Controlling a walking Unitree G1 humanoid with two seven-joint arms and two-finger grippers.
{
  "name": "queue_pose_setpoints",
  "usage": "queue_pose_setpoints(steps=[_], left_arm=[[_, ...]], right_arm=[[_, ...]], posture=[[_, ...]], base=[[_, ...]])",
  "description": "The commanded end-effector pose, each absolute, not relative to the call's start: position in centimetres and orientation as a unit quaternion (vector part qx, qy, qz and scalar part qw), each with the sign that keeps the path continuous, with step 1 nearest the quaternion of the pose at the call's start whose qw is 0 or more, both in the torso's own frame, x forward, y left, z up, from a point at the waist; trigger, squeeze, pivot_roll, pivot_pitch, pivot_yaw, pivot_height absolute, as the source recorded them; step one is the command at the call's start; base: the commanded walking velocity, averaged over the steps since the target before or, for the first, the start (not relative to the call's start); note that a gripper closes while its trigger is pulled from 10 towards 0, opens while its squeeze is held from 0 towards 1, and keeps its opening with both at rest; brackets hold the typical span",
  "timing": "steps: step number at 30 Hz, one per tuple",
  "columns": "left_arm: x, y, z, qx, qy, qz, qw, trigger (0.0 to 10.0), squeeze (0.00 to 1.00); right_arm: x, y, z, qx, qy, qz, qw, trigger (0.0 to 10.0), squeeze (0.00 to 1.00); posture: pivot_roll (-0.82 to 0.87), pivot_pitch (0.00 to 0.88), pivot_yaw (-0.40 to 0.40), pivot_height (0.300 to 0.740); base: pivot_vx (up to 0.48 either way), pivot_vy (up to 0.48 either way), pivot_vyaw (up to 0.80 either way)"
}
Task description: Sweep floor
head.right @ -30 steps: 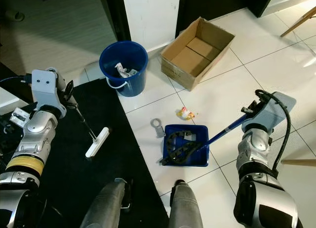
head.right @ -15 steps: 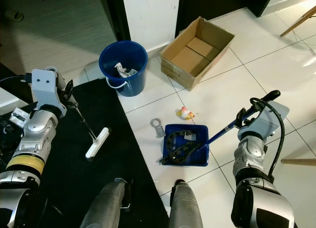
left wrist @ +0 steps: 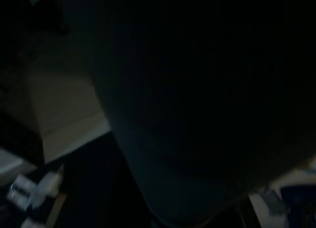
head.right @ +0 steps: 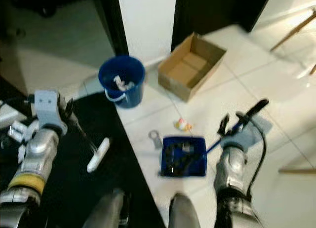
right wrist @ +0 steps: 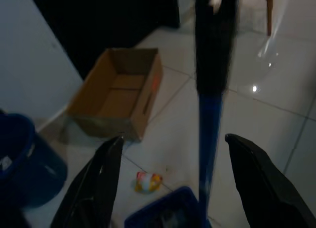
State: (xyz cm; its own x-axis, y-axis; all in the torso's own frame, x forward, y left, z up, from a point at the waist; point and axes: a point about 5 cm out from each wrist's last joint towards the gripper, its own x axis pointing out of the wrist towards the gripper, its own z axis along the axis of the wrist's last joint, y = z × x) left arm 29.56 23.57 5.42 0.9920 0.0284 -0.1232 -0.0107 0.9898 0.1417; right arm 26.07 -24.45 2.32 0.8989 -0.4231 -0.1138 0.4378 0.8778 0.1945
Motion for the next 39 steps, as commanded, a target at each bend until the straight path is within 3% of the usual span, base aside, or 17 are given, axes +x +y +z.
queue_pose_setpoints(steps=[1, 5, 10, 12, 14, 16, 17, 20, 24, 28, 29, 32, 33, 35, 37, 38, 39], left_arm=[[28.1, 23.7, 3.4, 0.084, 0.095, 0.019, 0.992, 10.0, 0.00], [26.1, 24.2, 0.7, 0.070, 0.152, 0.055, 0.984, 10.0, 0.00], [25.3, 24.3, -0.2, 0.076, 0.177, 0.062, 0.979, 10.0, 0.00], [25.0, 24.9, -0.5, 0.123, 0.202, 0.064, 0.970, 10.0, 0.00], [25.0, 25.9, -0.6, 0.210, 0.237, 0.057, 0.947, 10.0, 0.00], [24.9, 27.5, -0.8, 0.305, 0.294, 0.057, 0.904, 10.0, 0.00], [24.9, 27.5, -0.8, 0.305, 0.294, 0.057, 0.904, 10.0, 0.00], [24.5, 30.4, -0.2, 0.373, 0.360, 0.063, 0.853, 10.0, 0.00], [23.9, 32.4, 0.4, 0.413, 0.390, 0.073, 0.820, 10.0, 0.00], [21.8, 35.0, 0.3, 0.452, 0.462, 0.058, 0.761, 10.0, 0.00], [21.0, 35.2, -0.1, 0.450, 0.500, 0.035, 0.739, 10.0, 0.00], [20.2, 35.1, -0.6, 0.438, 0.535, 0.010, 0.723, 10.0, 0.00], [19.3, 34.4, -1.5, 0.401, 0.567, 0.000, 0.720, 10.0, 0.00], [18.2, 32.7, -3.2, 0.320, 0.600, -0.011, 0.733, 10.0, 0.00], [18.2, 32.7, -3.2, 0.320, 0.600, -0.011, 0.733, 10.0, 0.00], [17.6, 30.2, -5.0, 0.233, 0.598, -0.014, 0.766, 10.0, 0.00], [17.6, 30.2, -5.0, 0.233, 0.598, -0.014, 0.766, 10.0, 0.00]], right_arm=[[25.2, -23.8, 1.4, 0.086, 0.052, -0.194, 0.976, 10.0, 0.00], [22.8, -23.4, -1.9, 0.036, 0.146, -0.157, 0.976, 10.0, 0.00], [22.1, -23.7, -2.8, 0.025, 0.185, -0.156, 0.970, 10.0, 0.00], [21.8, -24.1, -3.2, 0.012, 0.213, -0.158, 0.964, 10.0, 0.00], [21.8, -24.4, -3.5, 0.005, 0.232, -0.156, 0.960, 10.0, 0.00], [22.0, -24.5, -3.5, 0.000, 0.239, -0.154, 0.959, 10.0, 0.00], [22.0, -24.5, -3.5, 0.000, 0.239, -0.154, 0.959, 10.0, 0.00], [22.5, -24.4, -3.3, 0.002, 0.240, -0.150, 0.959, 10.0, 0.00], [22.9, -24.3, -3.2, 0.003, 0.240, -0.146, 0.960, 10.0, 0.00], [23.1, -24.3, -3.1, 0.005, 0.241, -0.145, 0.960, 10.0, 0.00], [23.1, -24.3, -3.1, 0.005, 0.242, -0.145, 0.959, 10.0, 0.00], [23.1, -24.2, -3.1, 0.006, 0.243, -0.143, 0.959, 10.0, 0.00], [23.1, -24.1, -3.2, 0.005, 0.247, -0.140, 0.959, 10.0, 0.00], [23.2, -23.9, -3.3, 0.004, 0.251, -0.137, 0.958, 10.0, 0.00], [23.2, -23.9, -3.3, 0.004, 0.251, -0.137, 0.958, 10.0, 0.00], [23.3, -23.6, -3.4, 0.003, 0.254, -0.132, 0.958, 10.0, 0.00], [23.3, -23.6, -3.4, 0.003, 0.254, -0.132, 0.958, 10.0, 0.00]], posture=[[-0.01, 0.014, 0.047, 0.740], [0.00, 0.000, 0.034, 0.740], [-0.01, 0.000, 0.024, 0.740], [0.00, 0.000, 0.022, 0.740], [0.01, 0.000, 0.020, 0.740], [0.02, 0.000, 0.017, 0.740], [0.02, 0.000, 0.017, 0.740], [0.03, 0.000, 0.019, 0.740], [0.03, 0.000, 0.019, 0.740], [0.04, 0.000, 0.017, 0.740], [0.05, 0.001, 0.014, 0.740], [0.06, 0.001, 0.013, 0.740], [0.06, 0.001, 0.014, 0.740], [0.06, 0.003, 0.011, 0.740], [0.06, 0.003, 0.011, 0.740], [0.06, 0.004, 0.009, 0.740], [0.06, 0.004, 0.009, 0.740]], base=[[0.000, 0.000, 0.00], [0.000, 0.000, 0.00], [0.000, 0.000, 0.00], [0.000, 0.000, 0.00], [0.000, 0.000, 0.00], [0.000, 0.000, 0.00], [0.000, 0.000, 0.00], [0.000, 0.000, 0.00], [0.000, 0.000, 0.00], [0.000, 0.000, 0.00], [0.000, 0.000, 0.00], [0.000, 0.000, 0.00], [0.000, 0.000, 0.00], [0.000, 0.000, 0.00], [0.000, 0.000, 0.00], [0.000, 0.000, 0.00], [0.000, 0.000, 0.00]])
